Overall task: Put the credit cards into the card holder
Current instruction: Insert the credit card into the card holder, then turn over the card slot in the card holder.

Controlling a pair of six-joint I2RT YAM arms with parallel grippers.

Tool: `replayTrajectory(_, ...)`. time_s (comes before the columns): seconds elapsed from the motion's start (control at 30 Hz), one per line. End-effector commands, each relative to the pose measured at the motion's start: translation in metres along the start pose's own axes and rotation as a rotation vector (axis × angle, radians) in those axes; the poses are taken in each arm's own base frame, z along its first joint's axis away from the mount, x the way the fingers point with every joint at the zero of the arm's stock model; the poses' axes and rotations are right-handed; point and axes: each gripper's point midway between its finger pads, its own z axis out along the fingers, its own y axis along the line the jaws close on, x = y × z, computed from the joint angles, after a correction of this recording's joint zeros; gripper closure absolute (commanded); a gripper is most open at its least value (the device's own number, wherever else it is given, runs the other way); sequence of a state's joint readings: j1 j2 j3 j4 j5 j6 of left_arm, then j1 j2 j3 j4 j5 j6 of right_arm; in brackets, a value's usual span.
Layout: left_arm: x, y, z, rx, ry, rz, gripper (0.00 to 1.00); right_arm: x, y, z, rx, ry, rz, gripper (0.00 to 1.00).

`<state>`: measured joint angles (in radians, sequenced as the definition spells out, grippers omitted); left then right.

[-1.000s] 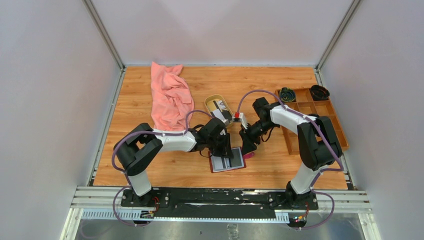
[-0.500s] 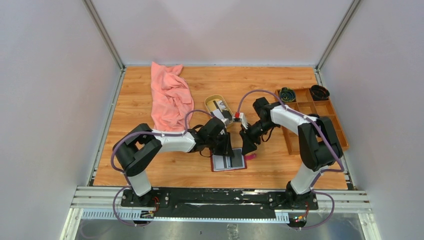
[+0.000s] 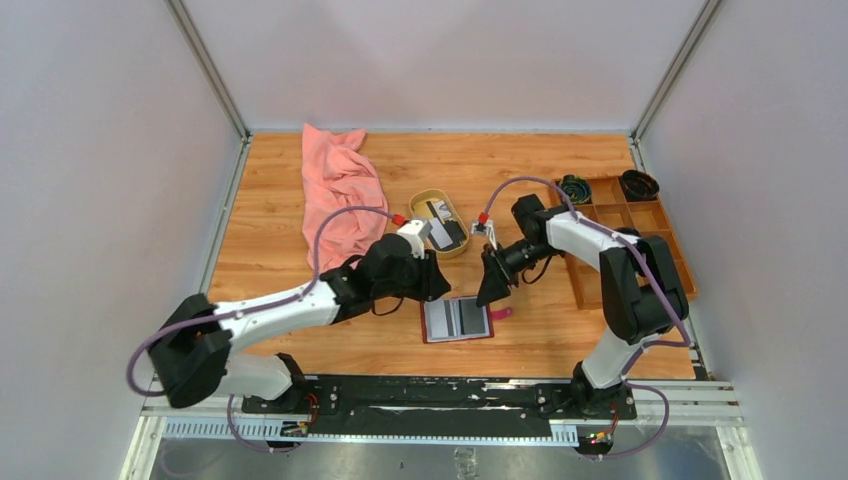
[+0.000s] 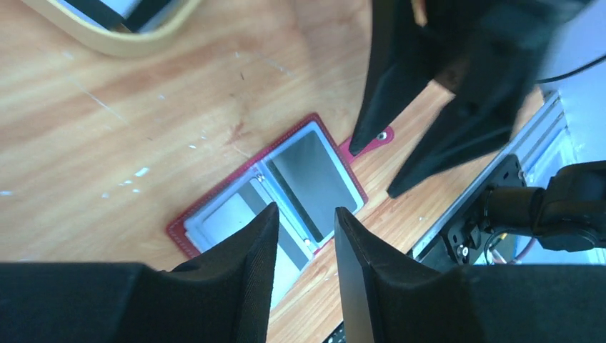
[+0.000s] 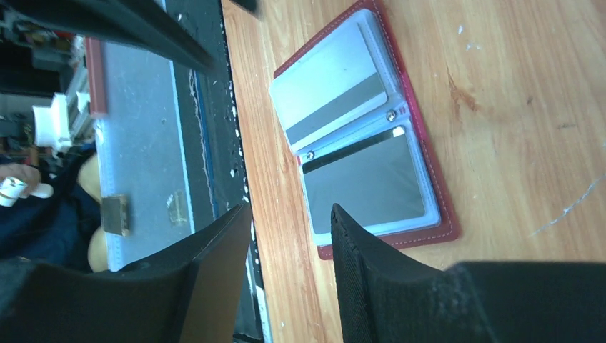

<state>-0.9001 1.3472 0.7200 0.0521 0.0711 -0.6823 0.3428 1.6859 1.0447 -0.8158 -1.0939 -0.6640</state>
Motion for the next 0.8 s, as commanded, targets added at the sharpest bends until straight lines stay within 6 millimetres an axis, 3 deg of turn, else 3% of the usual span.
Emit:
replayTrajectory(0.0, -0.035, 0.017, -0.034, -0.083, -0.211, 0.131, 0.57, 0.003, -0.009, -0.003, 0.045, -0.077, 0.195, 0.51)
replayTrajectory(0.07, -0.043, 0.024, -0.048, -0.112, -0.277, 0.145, 0.36, 0.009, -0.016, -0.003, 0.092, -0.099, 0.287, 0.51)
replayTrajectory(0.13, -0.049, 0.036, -0.061, -0.164, -0.348, 0.121, 0.04, 0.012, -0.021, -0.003, 0.117, -0.119, 0.342, 0.52)
replayTrajectory(0.17, -0.049, 0.042, -0.066, -0.185, -0.374, 0.095, 0.01, 0.013, -0.023, -0.002, 0.122, -0.120, 0.363, 0.52)
replayTrajectory(0.23, -0.049, 0.048, -0.075, -0.184, -0.411, 0.048, 0.00, 0.019, -0.024, 0.001, 0.123, -0.110, 0.412, 0.53)
replayTrajectory(0.37, -0.034, 0.033, -0.076, -0.056, -0.368, 0.077, 0.00, 0.034, -0.028, 0.003, 0.154, -0.066, 0.466, 0.54)
replayTrajectory(0.57, -0.004, 0.026, -0.058, 0.047, -0.270, 0.039, 0.02, 0.041, -0.034, 0.004, 0.176, -0.043, 0.489, 0.55)
replayTrajectory(0.77, 0.005, 0.027, -0.047, 0.050, -0.228, 0.026, 0.03, 0.045, -0.038, 0.007, 0.173, -0.024, 0.513, 0.56)
